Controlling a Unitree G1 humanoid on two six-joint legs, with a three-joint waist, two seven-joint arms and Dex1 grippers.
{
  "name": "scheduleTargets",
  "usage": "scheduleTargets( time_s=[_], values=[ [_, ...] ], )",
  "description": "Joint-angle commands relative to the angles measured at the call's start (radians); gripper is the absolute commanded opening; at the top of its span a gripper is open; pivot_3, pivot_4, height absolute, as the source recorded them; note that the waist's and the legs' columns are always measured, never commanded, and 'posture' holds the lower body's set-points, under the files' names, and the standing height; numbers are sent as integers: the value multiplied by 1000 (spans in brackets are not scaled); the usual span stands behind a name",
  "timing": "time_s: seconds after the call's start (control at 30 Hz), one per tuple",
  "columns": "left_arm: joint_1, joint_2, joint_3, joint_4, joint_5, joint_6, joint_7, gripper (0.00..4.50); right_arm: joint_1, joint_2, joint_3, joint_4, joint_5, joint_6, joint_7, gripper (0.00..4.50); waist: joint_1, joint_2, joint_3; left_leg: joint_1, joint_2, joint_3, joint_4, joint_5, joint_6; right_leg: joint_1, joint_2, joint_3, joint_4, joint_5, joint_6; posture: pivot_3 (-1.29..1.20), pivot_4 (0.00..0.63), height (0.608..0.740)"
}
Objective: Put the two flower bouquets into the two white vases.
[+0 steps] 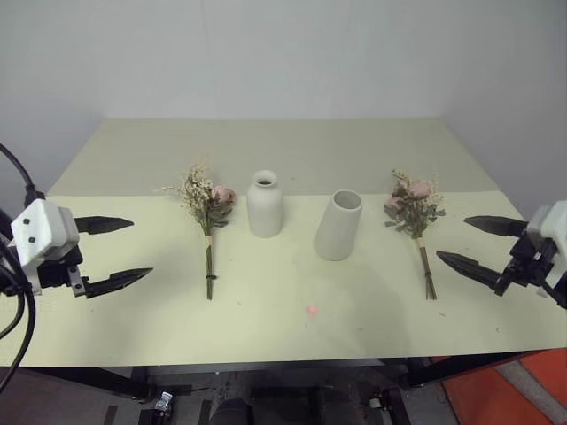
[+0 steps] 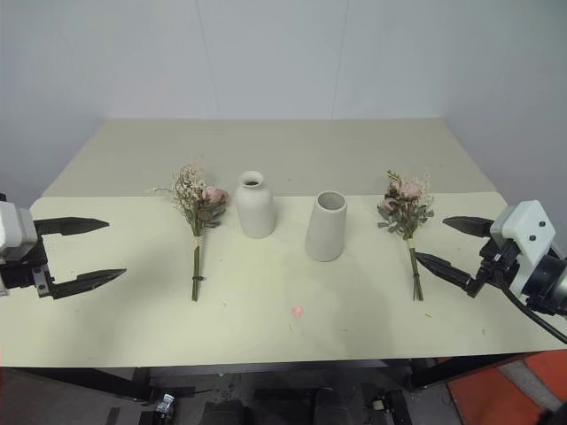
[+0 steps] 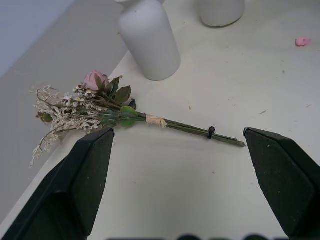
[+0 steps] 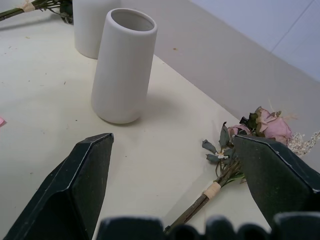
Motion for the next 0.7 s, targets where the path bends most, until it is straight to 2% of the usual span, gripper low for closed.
scheduleTargets(
  time_s=[0.03,0.13,0.3,0.4,0.5,0.6,0.7],
  values=[
    [8,28,41,-31,-27,37,-8,4500,3,-7,-42,-19,-8,-29,-8,4472,0,0,0,0,0,0,0,0,0,0,0,0,0,0,0,0,150,740],
    [11,30,47,-43,-47,59,-14,4500,-3,-10,-41,-9,-10,-34,-2,4472,-1,0,0,0,0,0,0,0,0,0,0,0,0,0,0,0,150,740],
    [8,12,37,-50,2,11,23,4500,-27,-8,-40,5,0,-39,-1,4472,0,0,0,0,0,0,0,0,0,0,0,0,0,0,0,0,150,740],
    [6,7,21,-47,24,-17,40,4500,-41,-9,-20,-2,-36,-22,-49,4472,0,0,0,0,0,0,0,0,0,0,0,0,0,0,0,0,150,740],
    [-13,8,-1,-37,22,-31,39,4500,-117,-79,98,-23,-112,206,-186,4472,-5,0,0,0,0,0,0,0,0,0,0,0,0,0,0,0,150,740],
    [-57,-6,-61,-26,17,-44,48,4500,-241,-63,197,0,-108,319,-243,4472,-6,0,0,1,0,1,0,0,0,0,1,2,1,1,-1,0,150,740],
    [-111,-29,-137,-29,22,-59,63,4500,-486,-10,367,129,-170,571,-371,4472,-16,0,0,2,0,2,0,0,0,0,2,3,1,1,-1,0,150,740]
  ],
)
